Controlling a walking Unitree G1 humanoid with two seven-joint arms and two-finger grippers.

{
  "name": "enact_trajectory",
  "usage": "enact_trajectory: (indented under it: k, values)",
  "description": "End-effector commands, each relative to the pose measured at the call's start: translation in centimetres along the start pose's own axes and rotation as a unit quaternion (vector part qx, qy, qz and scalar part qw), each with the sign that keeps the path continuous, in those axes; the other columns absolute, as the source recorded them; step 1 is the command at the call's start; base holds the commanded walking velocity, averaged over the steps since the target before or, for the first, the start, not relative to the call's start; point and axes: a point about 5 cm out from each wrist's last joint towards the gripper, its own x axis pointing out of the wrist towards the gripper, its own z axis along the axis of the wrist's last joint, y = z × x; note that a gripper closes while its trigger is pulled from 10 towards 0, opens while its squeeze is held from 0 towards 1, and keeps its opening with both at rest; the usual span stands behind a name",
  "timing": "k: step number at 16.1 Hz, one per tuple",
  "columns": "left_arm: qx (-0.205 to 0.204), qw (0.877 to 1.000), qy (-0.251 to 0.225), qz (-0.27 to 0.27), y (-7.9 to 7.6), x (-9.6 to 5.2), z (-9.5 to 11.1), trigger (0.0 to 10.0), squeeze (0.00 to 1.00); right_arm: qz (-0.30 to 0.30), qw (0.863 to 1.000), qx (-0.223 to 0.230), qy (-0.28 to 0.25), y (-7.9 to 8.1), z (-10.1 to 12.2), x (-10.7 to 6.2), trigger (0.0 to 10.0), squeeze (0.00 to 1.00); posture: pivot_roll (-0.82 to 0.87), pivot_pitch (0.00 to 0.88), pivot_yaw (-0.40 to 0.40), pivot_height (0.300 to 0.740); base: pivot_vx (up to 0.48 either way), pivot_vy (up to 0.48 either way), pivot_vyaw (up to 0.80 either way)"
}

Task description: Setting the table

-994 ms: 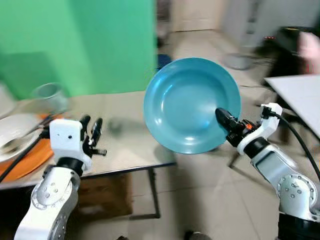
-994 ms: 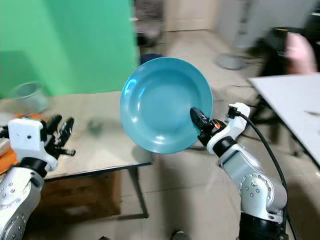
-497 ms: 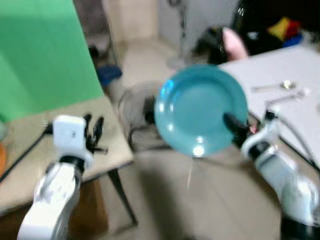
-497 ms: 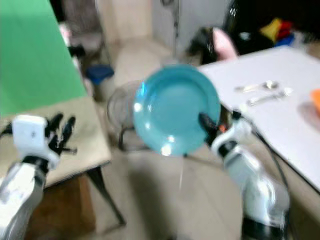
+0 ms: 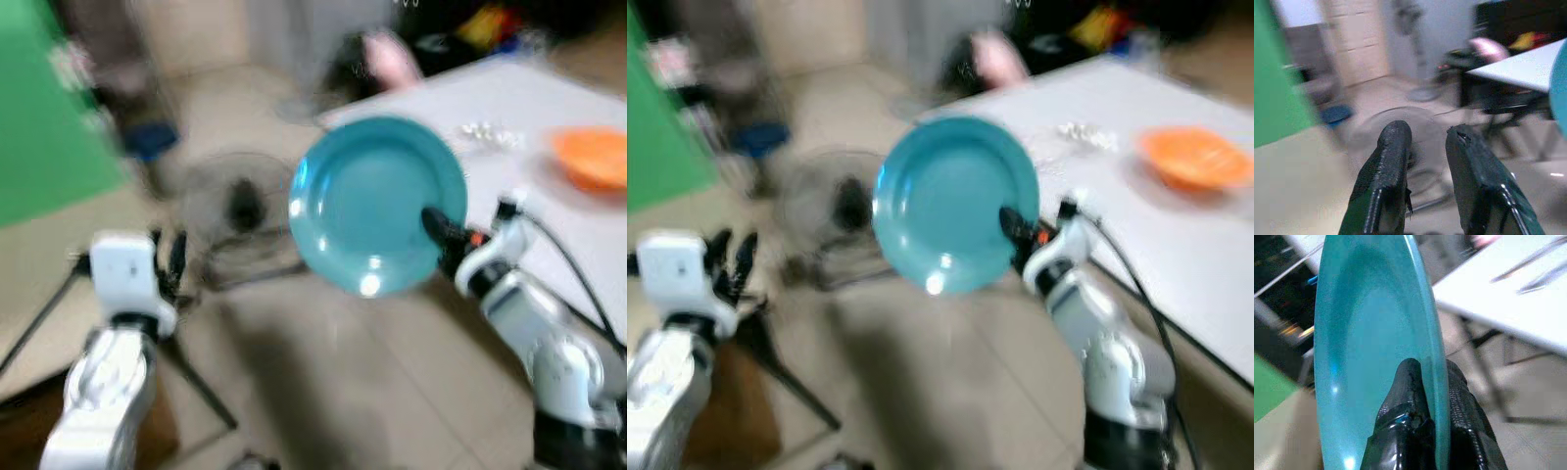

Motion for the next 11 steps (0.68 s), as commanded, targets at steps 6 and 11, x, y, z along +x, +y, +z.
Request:
enact_trajectory:
  k: [6,11]
  values:
    - [0.000,1.000,-0.010,-0.004,0.18,0.37,0.59,10.0,0.00,-0.002,0.999,-0.005,-0.032,0.71,0.94,0.06,10.0,0.00,-0.10,0.000,0.031,0.740,0.340,0.000,-0.78]
    - [0.005,1.000,-0.014,-0.010,0.65,0.55,0.69,10.0,0.00,0.003,0.999,0.022,-0.022,0.98,0.60,-0.17,10.0,0.00,-0.10,0.000,0.033,0.740,0.375,0.000,-0.78]
